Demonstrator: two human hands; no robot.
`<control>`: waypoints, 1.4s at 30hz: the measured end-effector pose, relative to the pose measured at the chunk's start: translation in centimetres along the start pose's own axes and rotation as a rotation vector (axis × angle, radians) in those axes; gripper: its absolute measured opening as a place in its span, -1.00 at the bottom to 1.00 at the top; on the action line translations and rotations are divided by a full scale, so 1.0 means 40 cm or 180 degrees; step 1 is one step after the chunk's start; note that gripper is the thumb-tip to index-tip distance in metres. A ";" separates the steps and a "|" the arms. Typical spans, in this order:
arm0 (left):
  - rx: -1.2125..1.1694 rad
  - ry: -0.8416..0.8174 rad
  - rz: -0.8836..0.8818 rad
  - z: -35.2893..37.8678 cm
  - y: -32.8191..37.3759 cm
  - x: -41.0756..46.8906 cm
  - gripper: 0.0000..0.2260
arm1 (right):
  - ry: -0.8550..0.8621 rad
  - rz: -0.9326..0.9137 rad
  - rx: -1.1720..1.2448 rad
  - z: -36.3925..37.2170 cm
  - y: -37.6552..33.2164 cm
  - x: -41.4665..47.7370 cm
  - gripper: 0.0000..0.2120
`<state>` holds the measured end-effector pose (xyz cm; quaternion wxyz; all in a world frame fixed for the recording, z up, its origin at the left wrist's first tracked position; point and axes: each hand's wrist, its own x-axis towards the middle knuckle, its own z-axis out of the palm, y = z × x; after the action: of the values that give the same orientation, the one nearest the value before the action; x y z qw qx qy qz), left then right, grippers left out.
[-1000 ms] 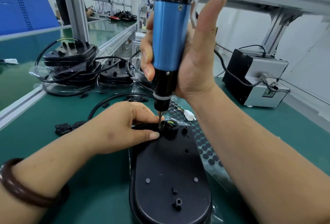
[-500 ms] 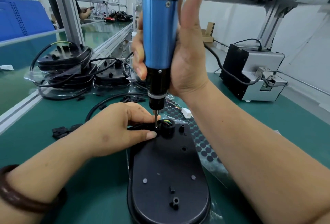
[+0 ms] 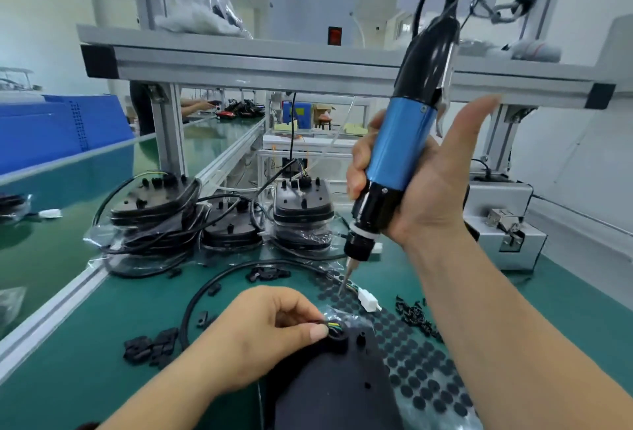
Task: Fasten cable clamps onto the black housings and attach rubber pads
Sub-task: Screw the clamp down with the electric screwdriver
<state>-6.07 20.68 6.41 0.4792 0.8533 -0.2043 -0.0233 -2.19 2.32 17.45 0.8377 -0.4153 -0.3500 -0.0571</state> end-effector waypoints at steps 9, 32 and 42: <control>-0.0318 -0.0483 -0.0224 -0.016 0.004 0.028 -0.92 | 0.0970 0.0532 -0.0317 -0.108 -0.051 -0.027 -0.22; -0.0619 -0.0555 -0.0390 -0.024 -0.001 0.031 -0.66 | 0.1895 0.1072 -0.0822 -0.372 -0.146 -0.218 -0.22; -0.0689 -0.0482 -0.0452 -0.020 0.006 0.035 -0.58 | 0.2017 0.1137 -0.0677 -0.415 -0.144 -0.250 -0.13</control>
<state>-4.68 20.71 7.27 0.5488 0.8047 -0.1753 -0.1433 -2.94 -15.59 8.05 0.8534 -0.5162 0.0122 -0.0719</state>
